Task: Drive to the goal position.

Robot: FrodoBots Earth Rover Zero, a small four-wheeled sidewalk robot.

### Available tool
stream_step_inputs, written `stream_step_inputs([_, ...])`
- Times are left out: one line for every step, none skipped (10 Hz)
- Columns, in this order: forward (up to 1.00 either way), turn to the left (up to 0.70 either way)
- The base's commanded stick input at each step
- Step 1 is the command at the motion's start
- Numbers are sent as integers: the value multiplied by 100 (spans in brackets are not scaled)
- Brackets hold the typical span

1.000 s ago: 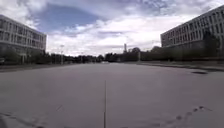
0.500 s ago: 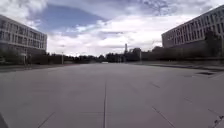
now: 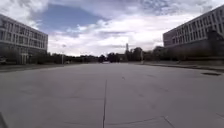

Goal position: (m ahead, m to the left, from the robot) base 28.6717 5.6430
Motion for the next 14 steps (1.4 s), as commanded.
stream_step_inputs([70,0])
stream_step_inputs([70,0])
stream_step_inputs([70,0])
stream_step_inputs([70,0])
stream_step_inputs([70,0])
stream_step_inputs([70,0])
stream_step_inputs([70,0])
stream_step_inputs([70,0])
stream_step_inputs([70,0])
stream_step_inputs([70,0])
stream_step_inputs([70,0])
stream_step_inputs([70,0])
stream_step_inputs([70,0])
stream_step_inputs([70,0])
